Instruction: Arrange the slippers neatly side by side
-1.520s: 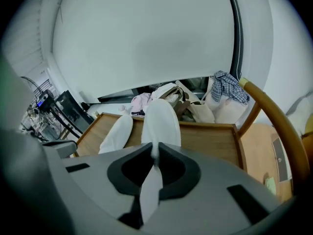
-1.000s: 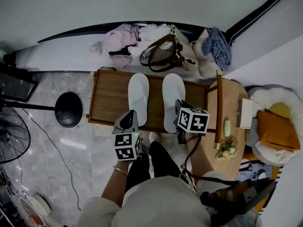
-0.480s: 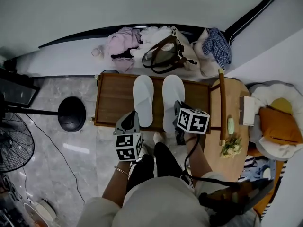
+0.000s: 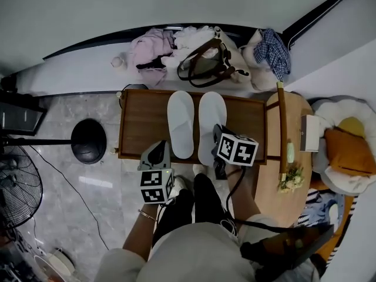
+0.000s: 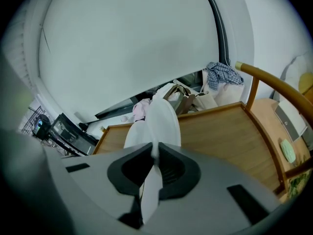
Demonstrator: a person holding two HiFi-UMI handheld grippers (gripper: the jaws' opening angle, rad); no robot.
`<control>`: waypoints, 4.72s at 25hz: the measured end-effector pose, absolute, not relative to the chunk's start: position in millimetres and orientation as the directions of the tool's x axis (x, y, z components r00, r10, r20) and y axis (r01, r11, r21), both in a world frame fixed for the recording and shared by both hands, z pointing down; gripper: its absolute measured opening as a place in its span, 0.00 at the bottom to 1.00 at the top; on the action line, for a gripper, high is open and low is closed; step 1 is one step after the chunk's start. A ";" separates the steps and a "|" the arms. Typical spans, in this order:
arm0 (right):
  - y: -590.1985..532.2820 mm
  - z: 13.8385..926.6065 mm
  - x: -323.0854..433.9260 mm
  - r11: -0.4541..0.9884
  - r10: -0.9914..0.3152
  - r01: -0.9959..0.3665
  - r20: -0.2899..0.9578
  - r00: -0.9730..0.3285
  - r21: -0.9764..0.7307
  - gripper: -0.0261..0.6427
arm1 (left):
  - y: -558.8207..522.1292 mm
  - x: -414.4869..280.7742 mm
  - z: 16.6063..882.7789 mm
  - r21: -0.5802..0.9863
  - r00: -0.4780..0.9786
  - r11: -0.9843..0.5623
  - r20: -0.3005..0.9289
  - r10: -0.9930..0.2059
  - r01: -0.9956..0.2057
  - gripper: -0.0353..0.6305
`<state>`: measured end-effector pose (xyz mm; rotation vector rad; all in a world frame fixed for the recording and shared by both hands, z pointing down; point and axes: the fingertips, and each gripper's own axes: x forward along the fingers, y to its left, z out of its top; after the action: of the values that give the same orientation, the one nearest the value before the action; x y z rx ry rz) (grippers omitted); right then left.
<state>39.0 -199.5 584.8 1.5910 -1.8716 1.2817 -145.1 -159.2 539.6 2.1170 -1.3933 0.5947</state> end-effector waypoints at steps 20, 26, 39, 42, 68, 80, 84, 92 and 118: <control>-217.0 622.0 38.6 -0.090 -0.551 -0.907 0.779 -0.299 -0.412 0.11 | -172.4 -139.4 574.4 0.220 0.373 -0.306 0.656 -0.656 -0.926 0.08; -216.5 629.5 41.6 -0.096 -0.544 -0.904 0.782 -0.304 -0.417 0.11 | -172.8 -137.7 581.1 0.227 0.367 -0.292 0.665 -0.651 -0.929 0.08; -215.5 643.0 47.7 -0.094 -0.532 -0.908 0.792 -0.300 -0.408 0.11 | -176.9 -129.7 590.3 0.237 0.358 -0.269 0.667 -0.654 -0.934 0.08; -216.2 645.8 47.9 -0.095 -0.532 -0.907 0.791 -0.303 -0.411 0.11 | -177.6 -128.0 591.8 0.238 0.356 -0.265 0.667 -0.654 -0.934 0.08; -218.0 655.6 49.3 -0.065 -0.509 -0.929 0.813 -0.282 -0.363 0.12 | -178.7 -130.3 599.4 0.234 0.317 -0.214 0.677 -0.664 -0.948 0.08; -220.1 642.9 50.8 -0.036 -0.507 -0.942 0.819 -0.270 -0.332 0.22 | -178.4 -135.1 586.9 0.241 0.312 -0.202 0.652 -0.691 -0.949 0.08; -219.8 633.1 55.6 -0.035 -0.516 -0.947 0.817 -0.256 -0.319 0.24 | -179.2 -139.3 579.6 0.242 0.303 -0.188 0.640 -0.706 -0.952 0.08; -221.7 600.0 63.7 -0.016 -0.562 -0.951 0.790 -0.246 -0.308 0.24 | -179.4 -143.5 557.3 0.237 0.293 -0.185 0.599 -0.745 -0.954 0.08; -192.2 466.4 89.9 0.073 -0.728 -0.976 0.657 -0.194 -0.207 0.21 | -181.7 -127.9 449.9 0.217 0.325 -0.254 0.414 -0.850 -0.942 0.08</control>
<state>89.9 -192.2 466.4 1.6911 -1.9761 0.8818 -127.9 -181.7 449.9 2.1752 -1.5833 0.2955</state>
